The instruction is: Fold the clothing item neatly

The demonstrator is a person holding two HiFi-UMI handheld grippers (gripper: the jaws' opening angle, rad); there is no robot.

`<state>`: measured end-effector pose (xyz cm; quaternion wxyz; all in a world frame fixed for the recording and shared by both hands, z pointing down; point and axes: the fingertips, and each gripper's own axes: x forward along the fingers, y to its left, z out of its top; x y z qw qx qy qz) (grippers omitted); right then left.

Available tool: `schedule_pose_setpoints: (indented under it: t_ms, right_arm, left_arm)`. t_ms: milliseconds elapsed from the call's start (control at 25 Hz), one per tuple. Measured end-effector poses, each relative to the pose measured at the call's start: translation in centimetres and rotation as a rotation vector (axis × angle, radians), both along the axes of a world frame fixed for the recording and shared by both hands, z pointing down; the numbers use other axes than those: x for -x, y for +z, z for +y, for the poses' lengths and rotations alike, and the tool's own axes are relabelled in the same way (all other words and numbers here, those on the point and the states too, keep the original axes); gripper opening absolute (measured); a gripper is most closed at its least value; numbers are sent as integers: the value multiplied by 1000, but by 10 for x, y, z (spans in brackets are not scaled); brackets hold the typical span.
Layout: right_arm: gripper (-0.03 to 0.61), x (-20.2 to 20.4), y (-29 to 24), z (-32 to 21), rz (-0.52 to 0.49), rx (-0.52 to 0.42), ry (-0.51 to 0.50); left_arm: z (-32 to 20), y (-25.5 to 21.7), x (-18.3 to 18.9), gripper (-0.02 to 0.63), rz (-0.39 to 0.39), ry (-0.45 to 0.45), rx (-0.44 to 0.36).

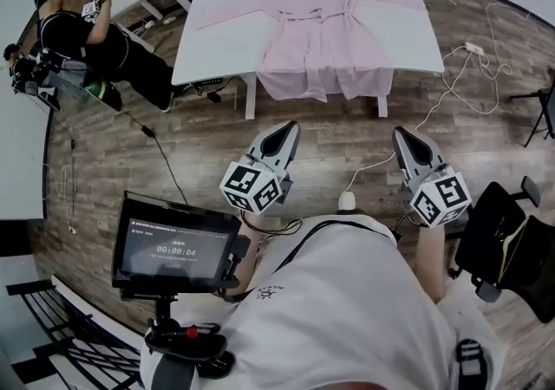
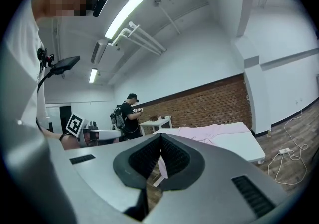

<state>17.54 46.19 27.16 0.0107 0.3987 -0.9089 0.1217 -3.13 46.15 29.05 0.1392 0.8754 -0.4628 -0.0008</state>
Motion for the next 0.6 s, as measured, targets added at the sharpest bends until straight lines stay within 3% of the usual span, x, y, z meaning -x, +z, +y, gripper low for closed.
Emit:
schedule_pose_setpoints:
  t_ms: [320,600]
  right_arm:
    - [2,-13,7,-71,-2,-5,-75]
    - [2,-11,26,-108,-20,57,-75]
  left_arm:
    - [-54,7,-7,2,16,-78,23]
    - [-86,13,0,2,14,-111,51]
